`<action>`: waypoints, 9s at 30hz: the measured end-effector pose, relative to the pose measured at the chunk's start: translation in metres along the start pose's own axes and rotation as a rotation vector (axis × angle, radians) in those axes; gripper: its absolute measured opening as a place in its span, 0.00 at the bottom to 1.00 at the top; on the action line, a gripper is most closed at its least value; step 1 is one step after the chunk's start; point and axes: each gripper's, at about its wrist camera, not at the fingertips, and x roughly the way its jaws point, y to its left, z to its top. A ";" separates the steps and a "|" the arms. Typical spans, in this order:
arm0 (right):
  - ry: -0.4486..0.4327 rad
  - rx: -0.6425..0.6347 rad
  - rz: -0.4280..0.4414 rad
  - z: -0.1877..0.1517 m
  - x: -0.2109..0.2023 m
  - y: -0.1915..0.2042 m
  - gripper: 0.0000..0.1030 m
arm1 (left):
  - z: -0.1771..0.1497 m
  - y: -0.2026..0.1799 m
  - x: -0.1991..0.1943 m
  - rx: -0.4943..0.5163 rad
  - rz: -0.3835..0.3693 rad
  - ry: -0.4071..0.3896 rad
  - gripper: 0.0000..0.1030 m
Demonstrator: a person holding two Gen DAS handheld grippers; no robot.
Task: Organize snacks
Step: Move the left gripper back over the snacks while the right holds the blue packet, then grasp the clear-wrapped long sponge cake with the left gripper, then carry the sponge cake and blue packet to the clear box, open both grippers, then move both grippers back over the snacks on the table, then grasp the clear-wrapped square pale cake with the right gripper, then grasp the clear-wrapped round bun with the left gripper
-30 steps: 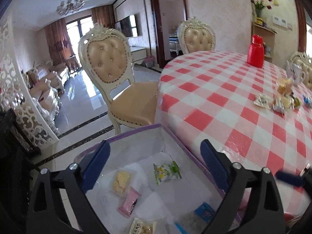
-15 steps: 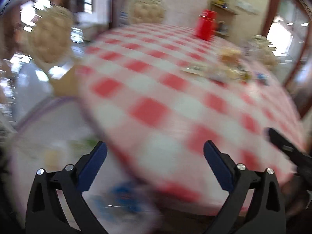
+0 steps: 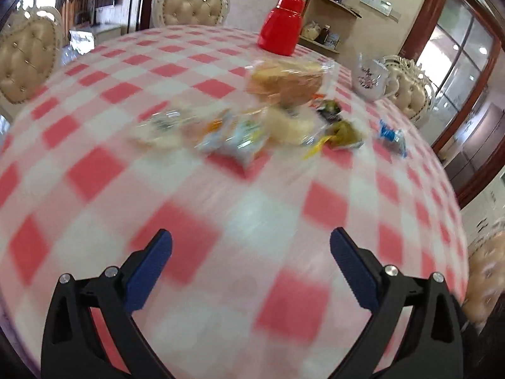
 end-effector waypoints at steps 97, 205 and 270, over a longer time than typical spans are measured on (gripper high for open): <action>0.041 -0.036 0.016 0.062 0.094 0.001 0.59 | 0.093 -0.041 0.016 0.349 -0.172 -0.157 0.43; 0.142 -0.319 -0.024 -0.052 0.042 0.106 0.76 | -0.039 0.095 -0.131 -0.029 -0.046 -0.203 0.97; 0.037 -0.099 -0.147 0.102 0.097 -0.034 0.44 | 0.103 -0.067 0.129 0.545 0.014 0.116 0.98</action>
